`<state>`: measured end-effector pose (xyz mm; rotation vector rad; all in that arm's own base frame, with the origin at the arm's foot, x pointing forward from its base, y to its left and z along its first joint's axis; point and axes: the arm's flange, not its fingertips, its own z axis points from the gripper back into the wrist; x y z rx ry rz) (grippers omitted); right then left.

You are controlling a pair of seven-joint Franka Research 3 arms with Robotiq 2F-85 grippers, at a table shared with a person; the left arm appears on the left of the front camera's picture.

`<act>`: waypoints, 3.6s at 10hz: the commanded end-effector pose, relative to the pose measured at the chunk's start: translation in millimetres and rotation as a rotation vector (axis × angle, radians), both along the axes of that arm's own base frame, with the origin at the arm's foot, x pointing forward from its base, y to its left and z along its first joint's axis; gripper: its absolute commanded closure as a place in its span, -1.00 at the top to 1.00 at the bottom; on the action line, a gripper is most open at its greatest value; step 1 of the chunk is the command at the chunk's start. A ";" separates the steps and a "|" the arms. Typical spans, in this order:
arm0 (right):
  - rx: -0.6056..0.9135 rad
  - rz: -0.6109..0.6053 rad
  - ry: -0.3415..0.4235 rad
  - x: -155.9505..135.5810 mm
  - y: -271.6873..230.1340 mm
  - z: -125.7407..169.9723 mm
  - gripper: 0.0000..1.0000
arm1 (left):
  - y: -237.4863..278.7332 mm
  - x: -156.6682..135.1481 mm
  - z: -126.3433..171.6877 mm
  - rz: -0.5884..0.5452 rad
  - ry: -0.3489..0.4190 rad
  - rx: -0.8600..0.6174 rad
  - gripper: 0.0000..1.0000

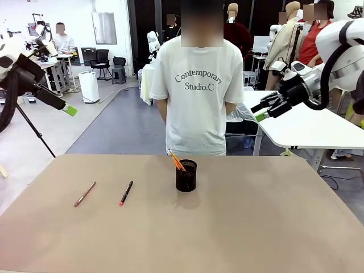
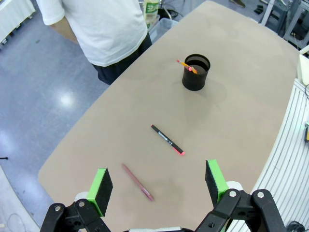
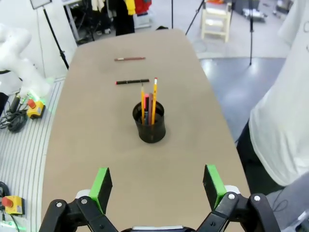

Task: Place the pens into the pen holder.
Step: Pick up a writing instrument from the table and place it into the Pen holder.

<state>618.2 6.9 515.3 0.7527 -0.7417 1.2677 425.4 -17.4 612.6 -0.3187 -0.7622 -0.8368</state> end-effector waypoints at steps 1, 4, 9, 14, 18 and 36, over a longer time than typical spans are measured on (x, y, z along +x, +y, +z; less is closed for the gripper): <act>-0.038 -0.015 0.074 -2.6 -2.2 8.1 1.00 | 1.1 -1.0 1.5 -0.010 -0.002 -0.007 1.00; -0.023 -0.016 0.041 -1.6 -5.7 -1.8 1.00 | 1.1 -1.0 1.5 -0.010 -0.002 -0.007 1.00; -0.023 -0.016 0.041 -1.6 -5.7 -1.8 1.00 | 1.1 -1.0 1.5 -0.010 -0.002 -0.007 1.00; -0.023 -0.016 0.041 -1.6 -5.7 -1.8 1.00 | 1.1 -1.0 1.5 -0.010 -0.002 -0.007 1.00; -0.023 -0.016 0.041 -1.6 -5.7 -1.8 1.00 | 1.1 -1.0 1.5 -0.010 -0.002 -0.007 1.00; -0.023 -0.016 0.041 -1.6 -5.7 -1.8 1.00 | -74.5 75.2 -128.6 0.684 0.481 0.630 1.00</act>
